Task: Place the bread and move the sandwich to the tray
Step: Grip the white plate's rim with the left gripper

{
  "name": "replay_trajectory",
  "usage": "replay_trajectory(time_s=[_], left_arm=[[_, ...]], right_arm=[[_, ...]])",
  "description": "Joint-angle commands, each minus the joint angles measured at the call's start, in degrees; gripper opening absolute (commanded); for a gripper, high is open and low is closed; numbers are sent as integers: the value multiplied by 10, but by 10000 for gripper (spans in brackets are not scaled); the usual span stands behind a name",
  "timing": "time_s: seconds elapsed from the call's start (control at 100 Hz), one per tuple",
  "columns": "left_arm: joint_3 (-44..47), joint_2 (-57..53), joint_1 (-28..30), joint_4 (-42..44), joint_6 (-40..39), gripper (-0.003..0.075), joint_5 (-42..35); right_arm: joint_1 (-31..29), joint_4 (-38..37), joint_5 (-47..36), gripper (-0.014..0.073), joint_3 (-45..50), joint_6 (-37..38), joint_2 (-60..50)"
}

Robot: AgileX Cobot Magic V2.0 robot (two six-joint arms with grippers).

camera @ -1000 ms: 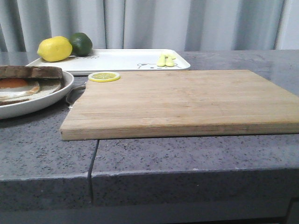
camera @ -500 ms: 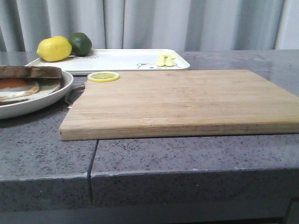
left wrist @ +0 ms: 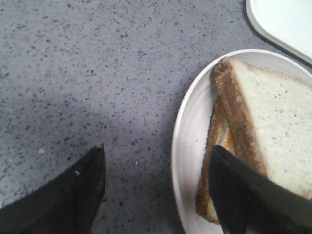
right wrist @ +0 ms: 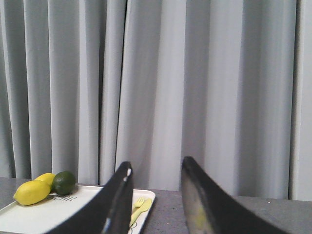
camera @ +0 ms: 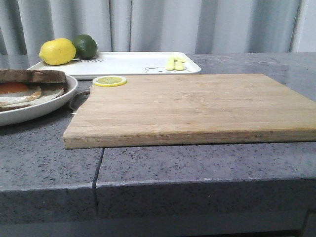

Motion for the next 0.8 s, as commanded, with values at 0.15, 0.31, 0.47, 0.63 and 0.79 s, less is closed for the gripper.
replay_trajectory(time_s=[0.15, 0.31, 0.47, 0.63, 0.79], left_arm=[[-57, 47, -8, -19, 3, 429, -18], [-78, 74, -8, -22, 15, 429, -10], [-87, 93, -18, -26, 18, 429, -11], [-87, 116, -50, -26, 22, 429, -25], [-87, 135, -64, -29, 22, 429, -31]], right_arm=[[-3, -21, 0, 270, -15, -7, 3], [-3, -21, 0, 270, -15, -7, 3], [-3, -21, 0, 270, -15, -7, 3], [-3, -21, 0, 270, -15, -7, 3], [-3, -20, 0, 270, -15, -7, 3]])
